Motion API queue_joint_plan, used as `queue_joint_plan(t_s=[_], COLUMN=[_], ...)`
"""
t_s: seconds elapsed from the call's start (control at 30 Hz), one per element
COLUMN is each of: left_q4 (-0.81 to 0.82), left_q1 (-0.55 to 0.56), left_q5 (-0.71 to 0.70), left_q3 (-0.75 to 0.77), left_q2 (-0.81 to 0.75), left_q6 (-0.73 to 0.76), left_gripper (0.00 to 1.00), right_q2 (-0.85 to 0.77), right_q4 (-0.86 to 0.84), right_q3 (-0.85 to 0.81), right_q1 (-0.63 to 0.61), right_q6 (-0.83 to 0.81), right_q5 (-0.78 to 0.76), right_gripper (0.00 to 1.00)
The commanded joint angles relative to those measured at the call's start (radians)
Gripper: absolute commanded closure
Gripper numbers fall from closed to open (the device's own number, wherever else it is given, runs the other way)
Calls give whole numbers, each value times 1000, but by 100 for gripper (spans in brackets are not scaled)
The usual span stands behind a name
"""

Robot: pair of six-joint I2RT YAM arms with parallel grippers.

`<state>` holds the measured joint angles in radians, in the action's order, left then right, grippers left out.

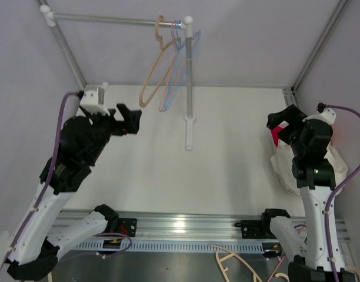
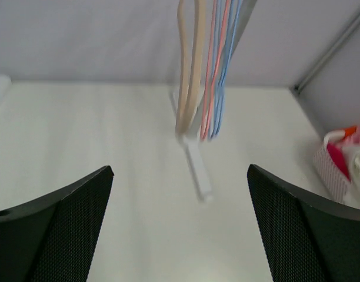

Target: Remove the t-shirt from the hanger

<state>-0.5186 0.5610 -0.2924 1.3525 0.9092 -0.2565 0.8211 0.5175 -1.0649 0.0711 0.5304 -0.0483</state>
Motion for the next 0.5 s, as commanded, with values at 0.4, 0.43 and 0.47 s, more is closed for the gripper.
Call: queue_joint_plan(t_s=[0.4, 0.43, 0.47], left_q4=[-118, -118, -121], left_q1=[5, 5, 7], left_q5=[194, 191, 187], left_q3=[-564, -573, -584], left_q2=[-558, -573, -581], left_q6=[-158, -156, -155], left_gripper=[0, 0, 1], right_q2=[-484, -491, -491], right_q4=[240, 254, 262], right_q3=[241, 238, 234], right_q1=[-175, -175, -177], right_q6=[51, 48, 37], right_q5=[131, 130, 128], right_gripper=[1, 1, 1])
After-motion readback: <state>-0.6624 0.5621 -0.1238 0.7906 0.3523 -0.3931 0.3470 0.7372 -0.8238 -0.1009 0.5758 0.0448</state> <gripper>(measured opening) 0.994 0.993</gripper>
